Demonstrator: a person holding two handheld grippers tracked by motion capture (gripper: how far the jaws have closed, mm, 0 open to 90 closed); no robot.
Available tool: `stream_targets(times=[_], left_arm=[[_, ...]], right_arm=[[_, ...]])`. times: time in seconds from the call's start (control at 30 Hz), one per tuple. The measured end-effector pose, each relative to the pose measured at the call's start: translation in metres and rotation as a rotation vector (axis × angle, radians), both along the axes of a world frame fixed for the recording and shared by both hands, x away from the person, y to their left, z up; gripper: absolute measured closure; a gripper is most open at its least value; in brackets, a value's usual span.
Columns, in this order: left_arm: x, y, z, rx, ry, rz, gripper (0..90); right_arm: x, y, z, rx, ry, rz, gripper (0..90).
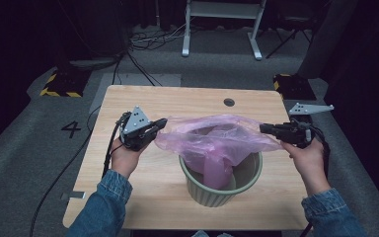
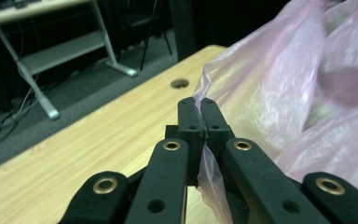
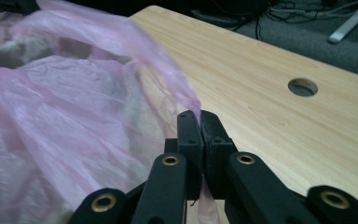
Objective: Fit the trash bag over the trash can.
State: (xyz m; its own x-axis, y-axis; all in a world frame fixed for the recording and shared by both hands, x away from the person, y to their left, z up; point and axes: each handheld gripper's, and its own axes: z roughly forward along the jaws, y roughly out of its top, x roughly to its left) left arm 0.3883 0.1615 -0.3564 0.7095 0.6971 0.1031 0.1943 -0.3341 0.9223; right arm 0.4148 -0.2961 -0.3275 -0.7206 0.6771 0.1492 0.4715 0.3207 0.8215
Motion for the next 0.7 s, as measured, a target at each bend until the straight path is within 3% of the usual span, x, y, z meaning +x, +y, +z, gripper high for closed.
stream_targets(times=[0.2, 0.3, 0.43, 0.57, 0.7], left_arm=[[0.013, -0.006, -0.017, 0.039, 0.066, 0.011, 89.3], [0.015, -0.010, -0.028, 0.093, 0.140, -0.025, 89.4], [0.012, -0.013, -0.042, 0.134, 0.178, -0.052, 89.4], [0.007, -0.011, -0.050, 0.126, 0.201, -0.070, 89.5], [-0.001, -0.006, -0.050, 0.081, 0.199, -0.096, 89.2]], right_arm=[[0.013, 0.002, -0.015, -0.031, 0.027, -0.027, 88.1], [0.015, 0.003, -0.026, -0.079, 0.044, -0.043, 89.1], [0.015, -0.003, -0.050, -0.105, 0.116, -0.036, 89.6], [0.007, -0.006, -0.069, -0.098, 0.161, -0.011, 89.7], [-0.006, -0.013, -0.069, -0.062, 0.145, 0.013, 89.6]])
